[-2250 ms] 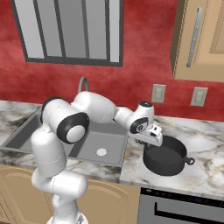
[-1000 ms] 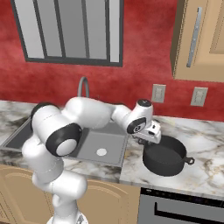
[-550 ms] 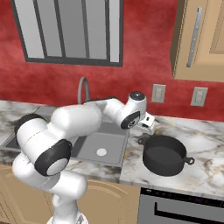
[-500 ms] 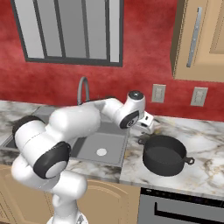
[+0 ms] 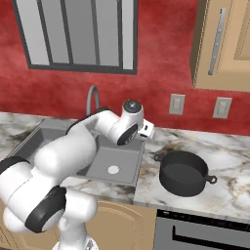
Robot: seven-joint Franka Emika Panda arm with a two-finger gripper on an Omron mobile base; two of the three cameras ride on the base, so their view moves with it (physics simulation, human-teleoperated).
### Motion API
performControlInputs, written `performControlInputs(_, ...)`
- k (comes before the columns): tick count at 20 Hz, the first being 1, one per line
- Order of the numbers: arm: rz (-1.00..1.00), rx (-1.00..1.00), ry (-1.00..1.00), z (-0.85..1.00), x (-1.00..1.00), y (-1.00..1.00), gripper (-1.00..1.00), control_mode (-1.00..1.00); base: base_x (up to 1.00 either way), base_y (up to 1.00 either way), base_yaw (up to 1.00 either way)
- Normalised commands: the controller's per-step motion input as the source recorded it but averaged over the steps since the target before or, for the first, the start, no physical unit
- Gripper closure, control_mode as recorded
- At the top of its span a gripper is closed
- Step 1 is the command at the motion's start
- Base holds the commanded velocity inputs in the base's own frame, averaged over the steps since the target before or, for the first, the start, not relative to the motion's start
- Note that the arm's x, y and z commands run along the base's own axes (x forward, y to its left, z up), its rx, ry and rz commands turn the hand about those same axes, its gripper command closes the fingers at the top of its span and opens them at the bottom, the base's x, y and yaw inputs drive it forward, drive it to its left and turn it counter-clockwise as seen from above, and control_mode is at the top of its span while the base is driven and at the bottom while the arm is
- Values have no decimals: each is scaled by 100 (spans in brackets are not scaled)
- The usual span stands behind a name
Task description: Dump the squash from the pot into the sink. Then turn on the water and wash the squash. Then turn off the water and put the squash back in the pot.
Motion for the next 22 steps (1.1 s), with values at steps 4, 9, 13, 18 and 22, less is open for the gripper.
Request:
performControlInputs(4, 18, 5, -16, 0, 3, 50, -100, -100, 0, 0, 0)
performControlInputs(9, 18, 8, -13, 0, 33, 34, -100, -100, 0, 0, 0)
performControlInputs(13, 14, 8, -9, 0, 57, 24, -100, -100, 0, 0, 0)
performControlInputs(18, 10, 5, -7, 5, 61, 19, -100, -100, 0, 0, 0)
performControlInputs(22, 6, 2, -5, 8, 50, 17, -100, -100, 0, 0, 0)
